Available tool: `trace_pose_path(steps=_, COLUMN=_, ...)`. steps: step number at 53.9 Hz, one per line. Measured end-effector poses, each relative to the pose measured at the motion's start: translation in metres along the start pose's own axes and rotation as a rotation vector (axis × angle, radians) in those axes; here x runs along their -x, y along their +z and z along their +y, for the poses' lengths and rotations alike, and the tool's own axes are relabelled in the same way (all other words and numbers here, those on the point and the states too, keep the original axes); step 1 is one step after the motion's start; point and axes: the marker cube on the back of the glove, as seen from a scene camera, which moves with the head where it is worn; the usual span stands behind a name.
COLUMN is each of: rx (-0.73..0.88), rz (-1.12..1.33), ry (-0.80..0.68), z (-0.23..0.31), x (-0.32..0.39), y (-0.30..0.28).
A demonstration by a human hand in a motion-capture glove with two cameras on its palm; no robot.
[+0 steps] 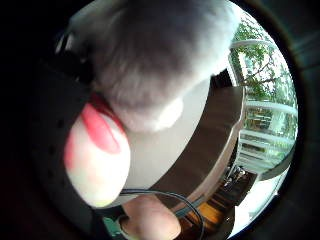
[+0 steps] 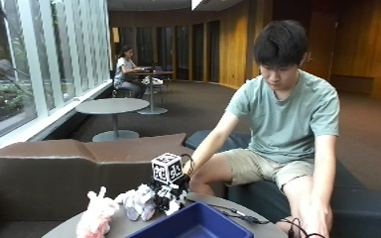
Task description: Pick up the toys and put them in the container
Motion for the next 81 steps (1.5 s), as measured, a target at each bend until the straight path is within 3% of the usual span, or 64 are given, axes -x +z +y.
trace_pose_path(steps=29, rx=-0.032, rz=-0.007, ry=0.020, z=-0.003, x=0.006, y=-0.025)
trace_pose_path(steps=46, rx=-0.117, rz=0.038, ry=-0.042, z=-0.021, x=0.020, y=-0.155)
trace_pose_path(steps=62, rx=-0.238, rz=0.051, ry=-0.117, z=-0.053, x=0.093, y=-0.276)
trace_pose_path(steps=81, rx=-0.260, rz=0.063, ry=-0.285, z=-0.079, x=0.224, y=-0.290)
